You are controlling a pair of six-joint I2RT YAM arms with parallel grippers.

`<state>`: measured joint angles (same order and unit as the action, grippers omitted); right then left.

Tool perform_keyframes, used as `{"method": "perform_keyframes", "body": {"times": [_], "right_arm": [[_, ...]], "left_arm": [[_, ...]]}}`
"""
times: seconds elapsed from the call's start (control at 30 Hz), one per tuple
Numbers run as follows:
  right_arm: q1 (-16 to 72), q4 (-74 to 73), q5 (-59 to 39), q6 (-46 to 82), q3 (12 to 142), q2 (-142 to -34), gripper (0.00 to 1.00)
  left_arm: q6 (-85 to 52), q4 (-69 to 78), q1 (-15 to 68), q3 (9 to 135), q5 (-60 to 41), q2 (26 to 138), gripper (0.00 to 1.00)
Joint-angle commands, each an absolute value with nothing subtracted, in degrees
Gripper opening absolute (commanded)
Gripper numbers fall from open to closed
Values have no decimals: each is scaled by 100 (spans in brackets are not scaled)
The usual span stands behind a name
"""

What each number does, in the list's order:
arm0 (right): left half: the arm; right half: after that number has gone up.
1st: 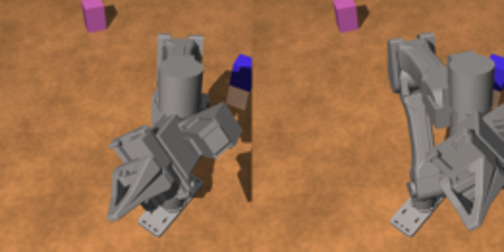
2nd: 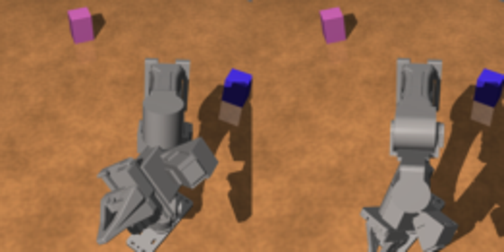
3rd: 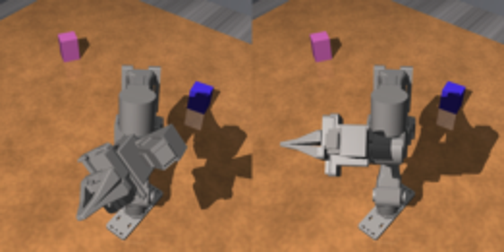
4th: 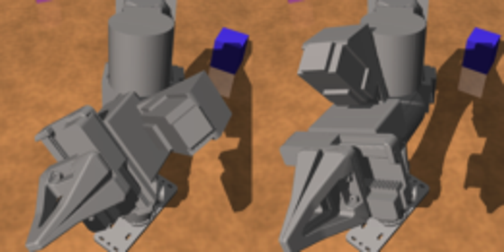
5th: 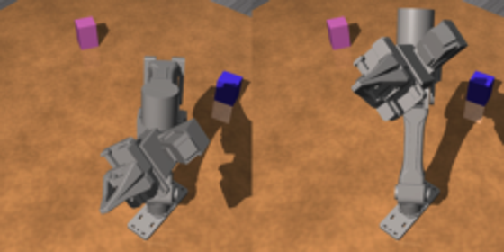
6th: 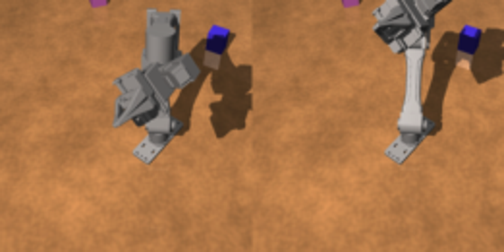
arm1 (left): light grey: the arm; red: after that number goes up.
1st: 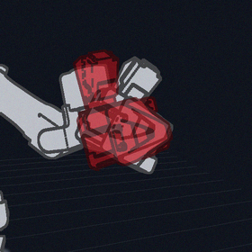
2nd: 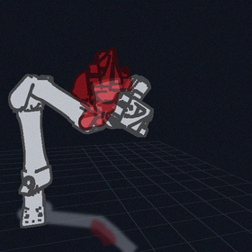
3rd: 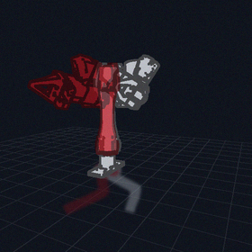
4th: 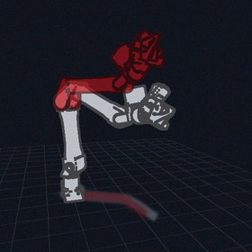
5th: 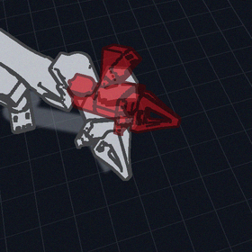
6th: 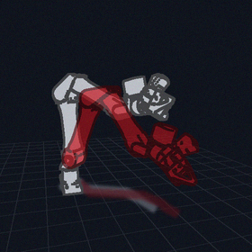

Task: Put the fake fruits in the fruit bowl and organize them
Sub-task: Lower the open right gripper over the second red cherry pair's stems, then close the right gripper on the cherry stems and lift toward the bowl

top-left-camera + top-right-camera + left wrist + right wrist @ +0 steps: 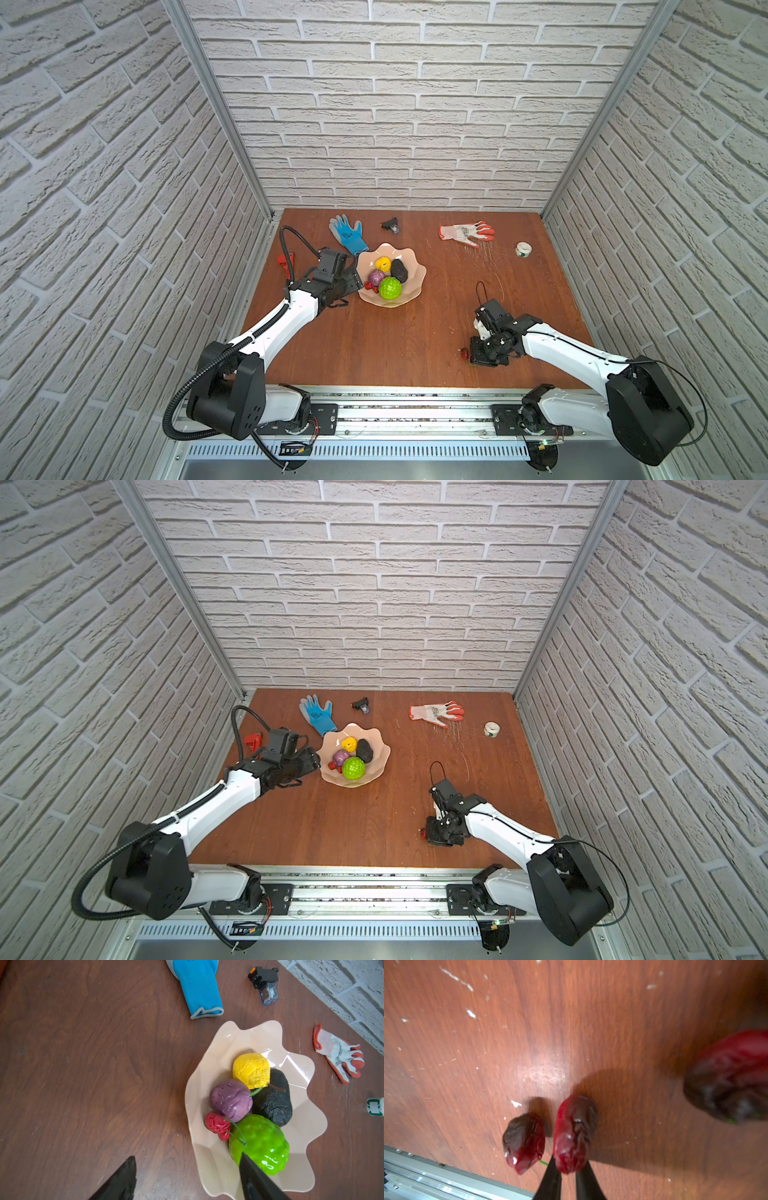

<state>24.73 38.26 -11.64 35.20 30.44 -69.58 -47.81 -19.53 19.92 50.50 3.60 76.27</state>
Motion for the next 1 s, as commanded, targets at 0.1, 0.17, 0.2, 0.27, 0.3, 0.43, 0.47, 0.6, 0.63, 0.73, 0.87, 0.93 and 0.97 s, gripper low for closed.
{"method": "perform_keyframes", "body": {"times": [0.1, 0.17, 0.2, 0.27, 0.3, 0.43, 0.47, 0.6, 0.63, 0.73, 0.87, 0.93, 0.97], "right_arm": [[2452, 3814, -1154, 3386, 3089, -7000, 5], [2450, 3897, -1142, 3315, 3193, -6983, 6], [2452, 3939, -1125, 3292, 3231, -6956, 6], [2452, 4030, -1108, 3245, 3341, -6870, 6], [2452, 4076, -1109, 3228, 3396, -6833, 6], [2452, 4312, -1093, 3149, 3728, -6700, 6], [2452, 4363, -1100, 3121, 3821, -6687, 6], [2451, 4558, -1129, 2999, 4252, -6722, 6], [2452, 4586, -1156, 2974, 4361, -6760, 6], [2452, 4616, -1267, 2962, 4659, -6852, 6], [2452, 4633, -1444, 2918, 5206, -7054, 6], [2452, 4587, -1540, 2858, 5498, -7230, 6], [2452, 4524, -1614, 2841, 5662, -7350, 6]], "left_arm": [[-4772, -1942, 1936, 5002, 431, 7462, 78], [-4770, -1941, 1940, 4993, 433, 7435, 78], [-4764, -1951, 1940, 4988, 437, 7427, 78], [-4754, -1975, 1930, 4978, 454, 7400, 78], [-4755, -1973, 1929, 4981, 459, 7392, 78], [-4755, -1977, 1918, 4970, 470, 7360, 78], [-4760, -1973, 1918, 4970, 475, 7365, 78], [-4755, -2015, 1913, 4966, 479, 7348, 78], [-4755, -2023, 1909, 4957, 479, 7329, 78], [-4778, -2049, 1888, 4917, 483, 7267, 78], [-4799, -2071, 1846, 4845, 484, 7158, 78], [-4801, -2120, 1833, 4822, 483, 7127, 78], [-4799, -2149, 1813, 4822, 493, 7108, 77]]}}
